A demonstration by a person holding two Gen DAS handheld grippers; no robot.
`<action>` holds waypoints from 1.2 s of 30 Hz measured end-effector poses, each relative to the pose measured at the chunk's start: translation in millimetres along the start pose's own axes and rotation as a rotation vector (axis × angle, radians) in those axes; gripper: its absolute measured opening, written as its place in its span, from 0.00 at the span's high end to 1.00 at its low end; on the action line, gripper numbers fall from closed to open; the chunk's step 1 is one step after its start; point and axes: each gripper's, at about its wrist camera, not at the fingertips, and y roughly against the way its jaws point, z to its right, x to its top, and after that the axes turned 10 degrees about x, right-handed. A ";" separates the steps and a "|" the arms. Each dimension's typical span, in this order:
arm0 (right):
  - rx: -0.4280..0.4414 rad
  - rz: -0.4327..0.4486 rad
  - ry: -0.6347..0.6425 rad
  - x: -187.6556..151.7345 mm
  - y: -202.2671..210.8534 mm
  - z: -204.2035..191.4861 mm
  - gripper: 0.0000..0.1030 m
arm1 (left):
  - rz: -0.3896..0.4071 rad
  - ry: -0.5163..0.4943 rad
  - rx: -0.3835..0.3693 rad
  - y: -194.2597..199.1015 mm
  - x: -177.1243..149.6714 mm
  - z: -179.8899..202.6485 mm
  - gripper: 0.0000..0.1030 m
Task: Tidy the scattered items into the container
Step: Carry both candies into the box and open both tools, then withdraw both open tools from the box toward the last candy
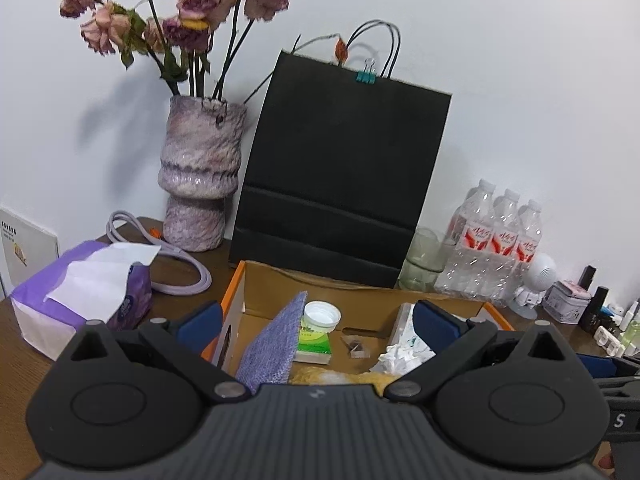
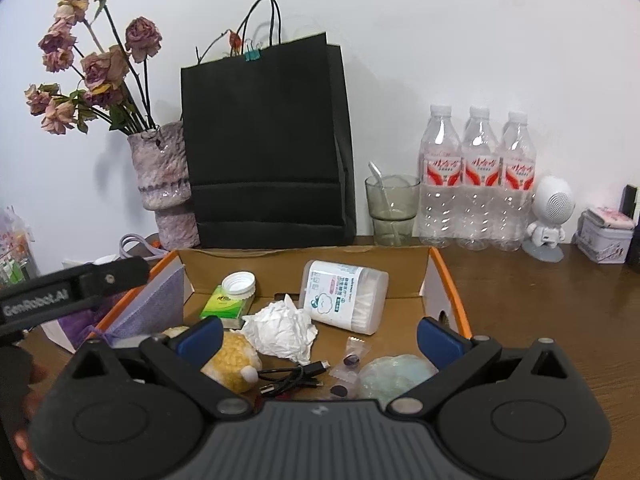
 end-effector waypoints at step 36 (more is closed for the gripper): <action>0.107 -0.221 0.183 -111.6 22.6 -49.4 0.14 | -0.187 -0.118 -0.073 49.5 -93.4 -58.3 0.00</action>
